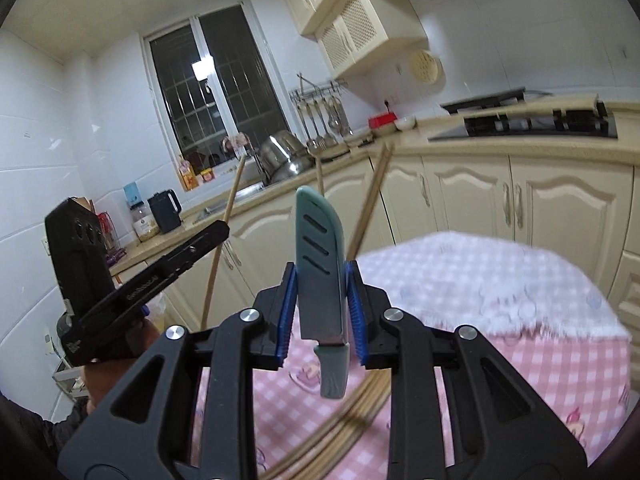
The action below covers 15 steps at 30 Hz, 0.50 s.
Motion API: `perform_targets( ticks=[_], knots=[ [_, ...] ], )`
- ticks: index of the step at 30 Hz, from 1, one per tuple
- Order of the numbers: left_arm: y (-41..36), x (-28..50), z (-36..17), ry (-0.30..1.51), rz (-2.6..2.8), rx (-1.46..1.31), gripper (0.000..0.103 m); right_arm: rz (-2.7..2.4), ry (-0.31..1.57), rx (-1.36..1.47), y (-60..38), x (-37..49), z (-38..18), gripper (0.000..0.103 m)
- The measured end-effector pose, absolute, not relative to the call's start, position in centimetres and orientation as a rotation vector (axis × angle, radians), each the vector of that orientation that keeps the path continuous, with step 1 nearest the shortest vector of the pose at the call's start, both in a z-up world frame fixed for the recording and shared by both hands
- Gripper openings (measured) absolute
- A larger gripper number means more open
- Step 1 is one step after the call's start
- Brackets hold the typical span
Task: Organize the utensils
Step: 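Insert knife and chopstick into the pink cup, opening both tools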
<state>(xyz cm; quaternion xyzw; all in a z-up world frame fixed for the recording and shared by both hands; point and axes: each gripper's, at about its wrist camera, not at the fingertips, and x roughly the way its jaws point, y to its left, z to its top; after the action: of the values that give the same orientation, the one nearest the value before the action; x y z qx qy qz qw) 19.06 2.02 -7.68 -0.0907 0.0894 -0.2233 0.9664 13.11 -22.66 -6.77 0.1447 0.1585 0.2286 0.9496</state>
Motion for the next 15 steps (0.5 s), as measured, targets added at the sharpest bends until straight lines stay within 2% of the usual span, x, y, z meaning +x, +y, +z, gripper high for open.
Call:
perform_targets(
  ticks=[9, 15],
  knots=[
    [1.7, 22.8, -3.2, -0.014, -0.442, -0.24, 0.005, 0.498, 0.23, 0.259, -21.6, 16.6, -0.9, 0.024],
    [0.2, 26.2, -2.8, -0.075, -0.433, -0.25, 0.005, 0.496, 0.232, 0.262, -21.1, 19.7, -0.1, 0.024]
  ],
)
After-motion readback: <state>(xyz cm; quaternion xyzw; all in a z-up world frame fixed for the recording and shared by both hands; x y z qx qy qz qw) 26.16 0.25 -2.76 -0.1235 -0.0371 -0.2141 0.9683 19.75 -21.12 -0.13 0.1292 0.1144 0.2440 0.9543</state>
